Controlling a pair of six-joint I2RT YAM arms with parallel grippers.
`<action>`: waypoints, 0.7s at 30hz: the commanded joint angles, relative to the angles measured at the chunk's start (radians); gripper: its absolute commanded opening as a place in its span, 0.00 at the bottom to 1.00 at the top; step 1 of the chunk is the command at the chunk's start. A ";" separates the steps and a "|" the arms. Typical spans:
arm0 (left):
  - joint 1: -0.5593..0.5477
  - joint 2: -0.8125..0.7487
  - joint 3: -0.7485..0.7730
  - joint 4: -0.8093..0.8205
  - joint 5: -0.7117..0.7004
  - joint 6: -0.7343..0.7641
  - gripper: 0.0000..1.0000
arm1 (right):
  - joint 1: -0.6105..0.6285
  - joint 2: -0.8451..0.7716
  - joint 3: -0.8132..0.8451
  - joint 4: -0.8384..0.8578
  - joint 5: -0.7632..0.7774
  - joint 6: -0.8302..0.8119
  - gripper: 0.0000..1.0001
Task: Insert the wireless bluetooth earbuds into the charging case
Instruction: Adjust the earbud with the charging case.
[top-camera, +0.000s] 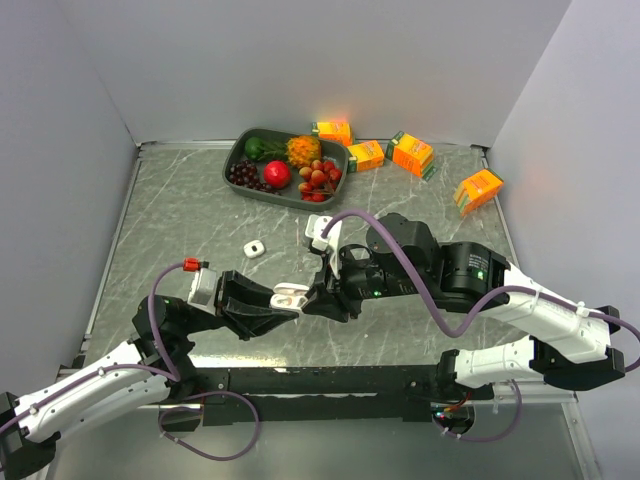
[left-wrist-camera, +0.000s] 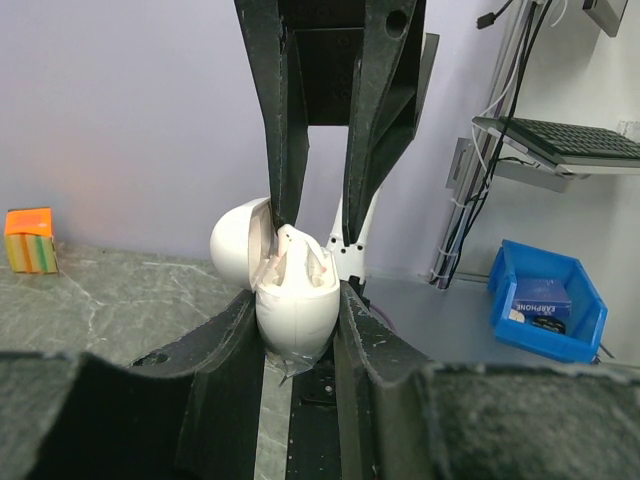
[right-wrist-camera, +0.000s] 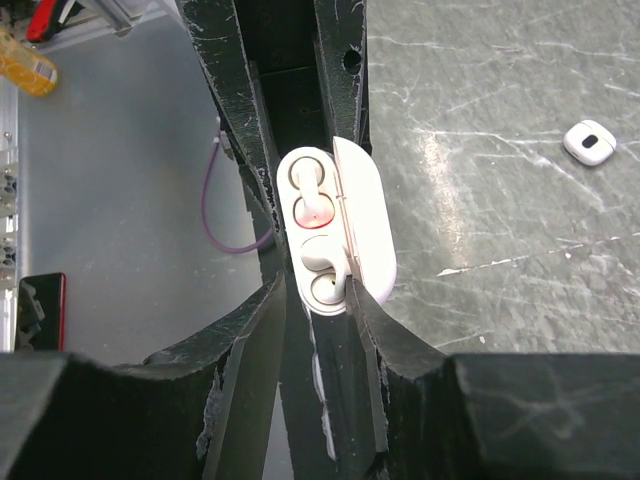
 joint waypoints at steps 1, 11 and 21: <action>-0.004 0.000 0.052 0.055 0.006 0.002 0.01 | 0.020 -0.008 -0.007 0.076 -0.051 0.014 0.37; -0.004 0.003 0.050 0.055 0.004 0.003 0.01 | 0.021 -0.004 -0.001 0.080 -0.063 0.012 0.25; -0.005 0.001 0.050 0.049 -0.006 0.009 0.01 | 0.025 -0.012 0.005 0.073 -0.065 0.009 0.17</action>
